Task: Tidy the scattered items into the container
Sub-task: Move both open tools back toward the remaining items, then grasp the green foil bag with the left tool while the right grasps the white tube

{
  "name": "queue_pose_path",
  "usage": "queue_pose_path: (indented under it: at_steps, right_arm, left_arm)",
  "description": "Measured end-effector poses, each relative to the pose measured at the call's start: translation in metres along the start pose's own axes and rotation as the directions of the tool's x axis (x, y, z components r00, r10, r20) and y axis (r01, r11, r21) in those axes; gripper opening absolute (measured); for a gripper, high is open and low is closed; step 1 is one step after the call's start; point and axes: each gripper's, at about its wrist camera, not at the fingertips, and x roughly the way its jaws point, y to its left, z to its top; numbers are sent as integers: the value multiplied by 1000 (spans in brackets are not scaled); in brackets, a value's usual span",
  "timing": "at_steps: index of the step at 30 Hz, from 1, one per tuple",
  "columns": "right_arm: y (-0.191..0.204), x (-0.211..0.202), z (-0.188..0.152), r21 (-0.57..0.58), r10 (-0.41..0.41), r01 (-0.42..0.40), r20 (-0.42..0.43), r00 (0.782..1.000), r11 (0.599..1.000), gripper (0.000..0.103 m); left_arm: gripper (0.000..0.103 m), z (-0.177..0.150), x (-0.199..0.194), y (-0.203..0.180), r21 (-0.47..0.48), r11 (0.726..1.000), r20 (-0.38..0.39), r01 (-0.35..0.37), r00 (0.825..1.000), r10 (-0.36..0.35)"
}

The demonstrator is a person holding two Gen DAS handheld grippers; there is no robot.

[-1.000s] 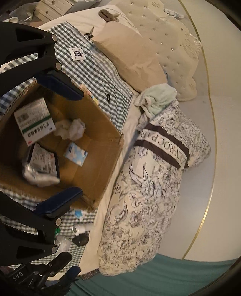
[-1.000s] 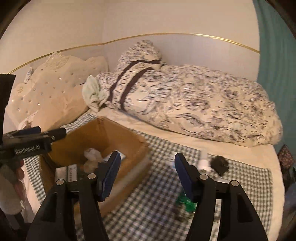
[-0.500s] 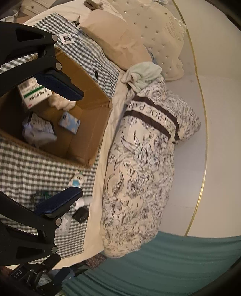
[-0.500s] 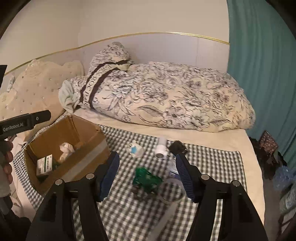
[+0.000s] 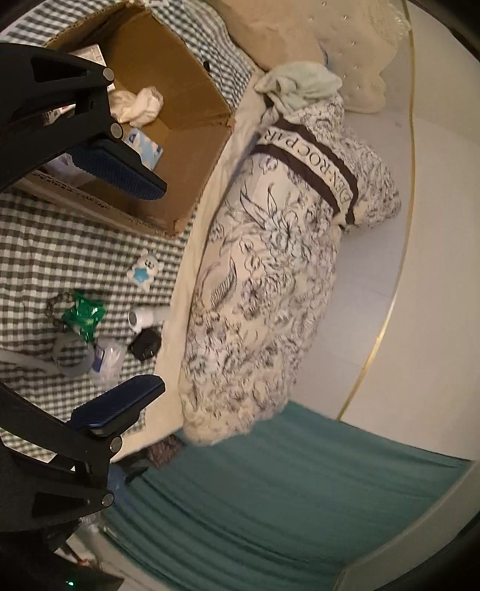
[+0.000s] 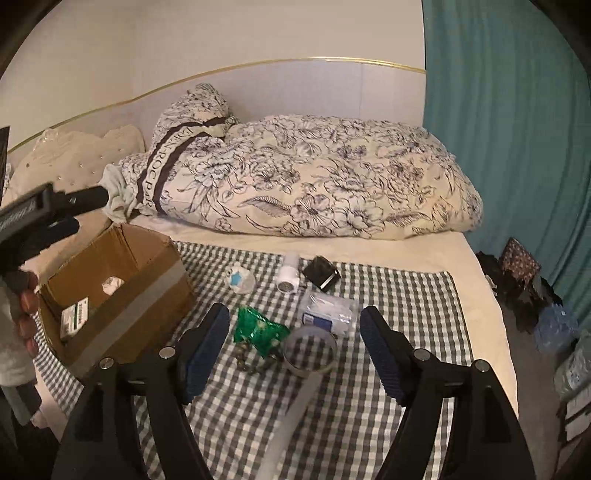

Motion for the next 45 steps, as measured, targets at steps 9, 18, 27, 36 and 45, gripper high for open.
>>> queue_pose_path:
  at_steps: [9,18,27,36,45]
  right_arm:
    - [-15,15,-30,23,-2,3,-69,998,1000,74]
    - [-25,45,-57,49,7,0,-145,989,999,74]
    - [-24,75,-87,66,40,-26,-228,973,997,74]
    - [-11,103,-112,78,103,-83,-303,947,993,74]
    - [-7,126,-129,88,104,-77,-367,924,993,73]
  left_arm:
    - [98,-14,30,-30,100,995,-52,-31,998,37]
    - [98,-37,76,-42,144,988,-128,-57,989,76]
    - [98,-62,126,-56,200,978,-200,-64,974,105]
    - [98,-95,176,-61,268,961,-302,-60,943,143]
    - [98,-124,212,-59,328,943,-388,-60,901,192]
